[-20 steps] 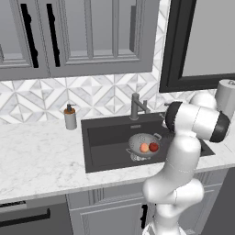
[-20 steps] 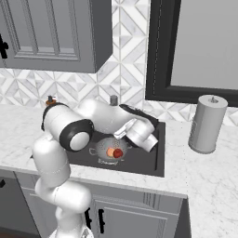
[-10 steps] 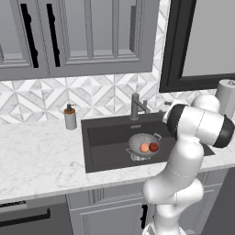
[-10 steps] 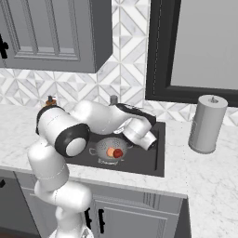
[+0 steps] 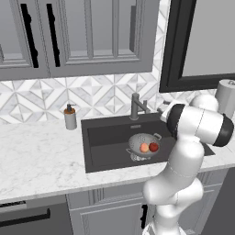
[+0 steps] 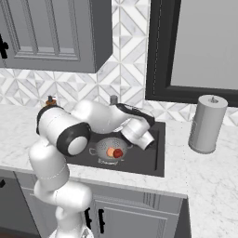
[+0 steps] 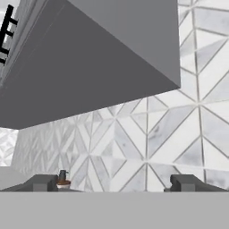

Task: Put the colander in the sink, put the peach, apple in the colander, and turn on the sink faucet and pour water over the colander.

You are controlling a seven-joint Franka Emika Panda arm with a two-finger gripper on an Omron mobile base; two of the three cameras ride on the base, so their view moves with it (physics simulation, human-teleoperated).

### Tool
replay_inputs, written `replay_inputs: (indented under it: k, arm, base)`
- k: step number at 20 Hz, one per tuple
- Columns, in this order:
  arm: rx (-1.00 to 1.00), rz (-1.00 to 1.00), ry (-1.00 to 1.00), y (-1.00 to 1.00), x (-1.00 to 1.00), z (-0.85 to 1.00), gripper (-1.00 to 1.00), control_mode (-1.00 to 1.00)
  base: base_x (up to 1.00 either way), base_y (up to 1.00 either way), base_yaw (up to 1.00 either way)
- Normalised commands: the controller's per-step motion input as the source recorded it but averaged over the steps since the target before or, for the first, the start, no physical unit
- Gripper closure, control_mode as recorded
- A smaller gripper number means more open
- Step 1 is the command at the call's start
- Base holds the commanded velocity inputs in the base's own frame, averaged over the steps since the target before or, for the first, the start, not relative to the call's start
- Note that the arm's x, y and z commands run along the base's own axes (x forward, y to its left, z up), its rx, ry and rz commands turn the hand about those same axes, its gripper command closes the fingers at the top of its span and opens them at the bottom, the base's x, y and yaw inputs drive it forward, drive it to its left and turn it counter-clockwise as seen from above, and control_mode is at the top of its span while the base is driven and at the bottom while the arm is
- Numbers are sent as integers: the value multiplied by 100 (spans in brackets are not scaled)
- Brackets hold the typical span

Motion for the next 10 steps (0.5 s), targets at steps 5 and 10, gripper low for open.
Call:
replay_inputs:
  k: [5, 10]
  arm:
    - [0, 0, 0, 0, 22, -15, -100, -100]
    - [0, 0, 0, 0, 20, -17, -100, -100]
  base:
    - [0, 0, 0]
    - [0, 0, 0]
